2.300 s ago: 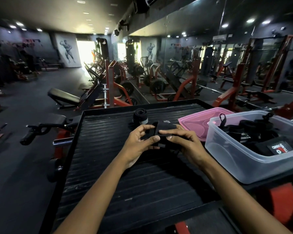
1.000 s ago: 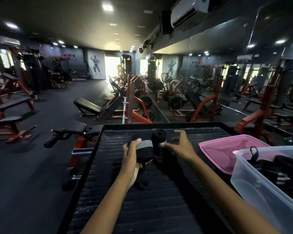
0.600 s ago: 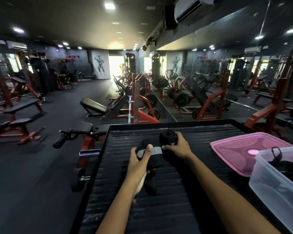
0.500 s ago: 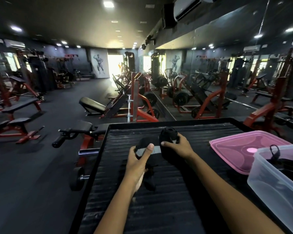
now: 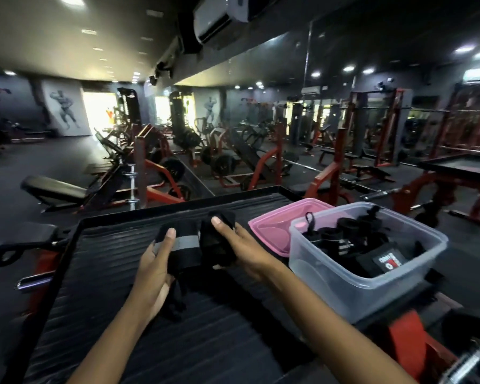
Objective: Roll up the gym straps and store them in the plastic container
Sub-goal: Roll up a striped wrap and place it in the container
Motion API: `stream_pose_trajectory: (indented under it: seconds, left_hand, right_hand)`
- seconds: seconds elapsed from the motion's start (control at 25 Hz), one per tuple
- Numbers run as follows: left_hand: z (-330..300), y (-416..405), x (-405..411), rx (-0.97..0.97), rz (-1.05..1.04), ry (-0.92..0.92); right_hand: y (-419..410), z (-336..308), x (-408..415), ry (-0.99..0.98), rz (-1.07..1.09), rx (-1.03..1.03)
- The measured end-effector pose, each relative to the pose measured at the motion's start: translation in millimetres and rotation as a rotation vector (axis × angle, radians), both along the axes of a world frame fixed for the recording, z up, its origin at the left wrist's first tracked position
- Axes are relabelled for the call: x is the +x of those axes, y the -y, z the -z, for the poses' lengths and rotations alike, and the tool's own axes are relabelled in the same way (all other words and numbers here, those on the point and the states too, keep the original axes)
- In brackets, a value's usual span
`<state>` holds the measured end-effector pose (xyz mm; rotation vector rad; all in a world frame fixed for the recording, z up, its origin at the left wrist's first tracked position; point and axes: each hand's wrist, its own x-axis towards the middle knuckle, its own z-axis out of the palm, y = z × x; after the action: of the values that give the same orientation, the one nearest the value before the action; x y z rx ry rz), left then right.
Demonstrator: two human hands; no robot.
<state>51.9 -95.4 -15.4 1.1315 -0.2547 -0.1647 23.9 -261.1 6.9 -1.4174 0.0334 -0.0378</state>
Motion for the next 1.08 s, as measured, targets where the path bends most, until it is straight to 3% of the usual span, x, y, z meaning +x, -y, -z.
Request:
stream_pose_trajectory:
  seconds: [0.16, 0.48, 0.76, 0.92, 1.08]
  left_hand:
    - [-21, 18, -24, -0.03, 0.107, 0.074]
    - [-61, 92, -56, -0.132, 0.279, 0.104]
    - [-73, 173, -71, -0.007, 0.192, 0.147]
    - [-77, 198, -74, 0.027, 0.134, 0.175]
    - [-73, 202, -75, 0.118, 0.027, 0.19]
  right_hand:
    - [18, -19, -21, 0.02, -0.039, 0.157]
    - [105, -67, -67, 0.095, -0.09, 0.116]
    - [220, -79, -86, 0.108, -0.048, -0.212]
    - [248, -73, -82, 0.029, -0.055, -0.218]
    - [253, -65, -75, 0.022, -0.174, -0.416]
